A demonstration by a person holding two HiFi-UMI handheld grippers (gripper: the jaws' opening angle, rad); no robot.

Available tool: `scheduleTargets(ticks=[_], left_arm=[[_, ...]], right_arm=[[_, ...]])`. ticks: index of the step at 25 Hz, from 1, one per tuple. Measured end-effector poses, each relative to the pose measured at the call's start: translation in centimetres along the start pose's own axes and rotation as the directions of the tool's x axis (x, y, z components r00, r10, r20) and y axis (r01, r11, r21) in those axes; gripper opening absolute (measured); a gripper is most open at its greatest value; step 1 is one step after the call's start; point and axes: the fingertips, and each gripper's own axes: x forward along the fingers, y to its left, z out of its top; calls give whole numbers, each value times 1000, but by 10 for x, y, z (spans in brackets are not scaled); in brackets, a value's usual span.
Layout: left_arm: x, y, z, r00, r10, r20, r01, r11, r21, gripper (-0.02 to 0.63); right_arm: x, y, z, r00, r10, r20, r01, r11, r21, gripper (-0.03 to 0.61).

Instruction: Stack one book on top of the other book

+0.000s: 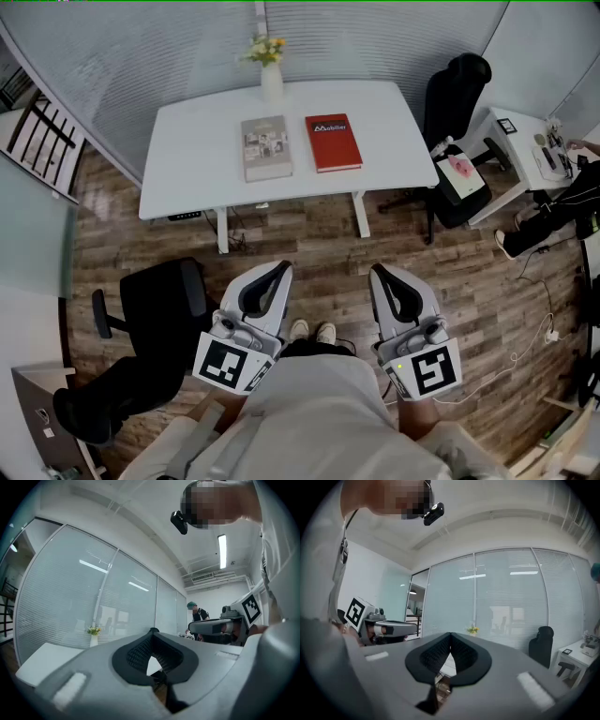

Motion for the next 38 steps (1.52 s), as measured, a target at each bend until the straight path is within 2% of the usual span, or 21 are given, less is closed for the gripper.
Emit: scheduleTargets(ticks=[12,19,38], left_arm=[[0,31,-1,1000,-17,-4,17,1000,-7,5],[22,42,-5,1000,-9,-5,9,1000,-9,5],[165,64,-15,999,39,-19,-39,999,-7,5]], right_arm=[[29,12,-2,1000,-12,16,12,1000,15,5],[48,-5,-7,1000,3,11,-3,1000,13,5],[118,-139,-22,999,49,11,-50,998,26,5]])
